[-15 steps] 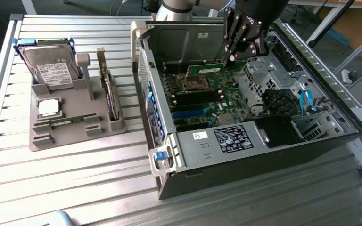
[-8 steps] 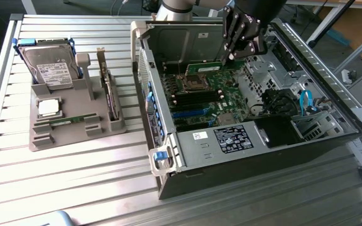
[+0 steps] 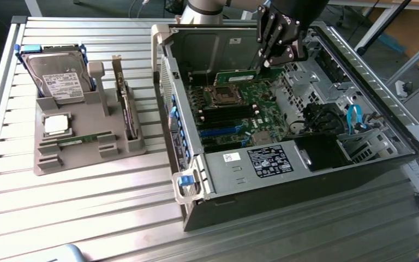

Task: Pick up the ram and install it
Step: 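Insert the ram into the slot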

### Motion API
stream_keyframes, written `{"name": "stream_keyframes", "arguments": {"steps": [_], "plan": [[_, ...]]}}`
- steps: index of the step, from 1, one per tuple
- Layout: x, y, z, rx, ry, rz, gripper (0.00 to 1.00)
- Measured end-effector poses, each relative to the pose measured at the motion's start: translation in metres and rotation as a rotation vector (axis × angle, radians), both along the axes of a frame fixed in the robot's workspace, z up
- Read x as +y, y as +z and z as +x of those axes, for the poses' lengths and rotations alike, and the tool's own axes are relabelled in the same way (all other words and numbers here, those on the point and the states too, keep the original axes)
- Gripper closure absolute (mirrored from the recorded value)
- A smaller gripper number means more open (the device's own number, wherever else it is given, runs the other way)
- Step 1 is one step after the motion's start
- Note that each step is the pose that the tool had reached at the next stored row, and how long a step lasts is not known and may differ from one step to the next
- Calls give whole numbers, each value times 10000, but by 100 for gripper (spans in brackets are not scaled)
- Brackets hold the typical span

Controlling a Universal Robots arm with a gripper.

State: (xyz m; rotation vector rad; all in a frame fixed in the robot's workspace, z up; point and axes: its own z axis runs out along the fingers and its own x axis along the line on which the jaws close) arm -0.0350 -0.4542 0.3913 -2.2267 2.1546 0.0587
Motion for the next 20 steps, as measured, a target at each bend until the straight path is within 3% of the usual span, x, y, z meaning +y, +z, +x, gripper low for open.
{"name": "stream_keyframes", "arguments": {"steps": [20], "plan": [[0,-93,-1,0,0,-1,88]]}}
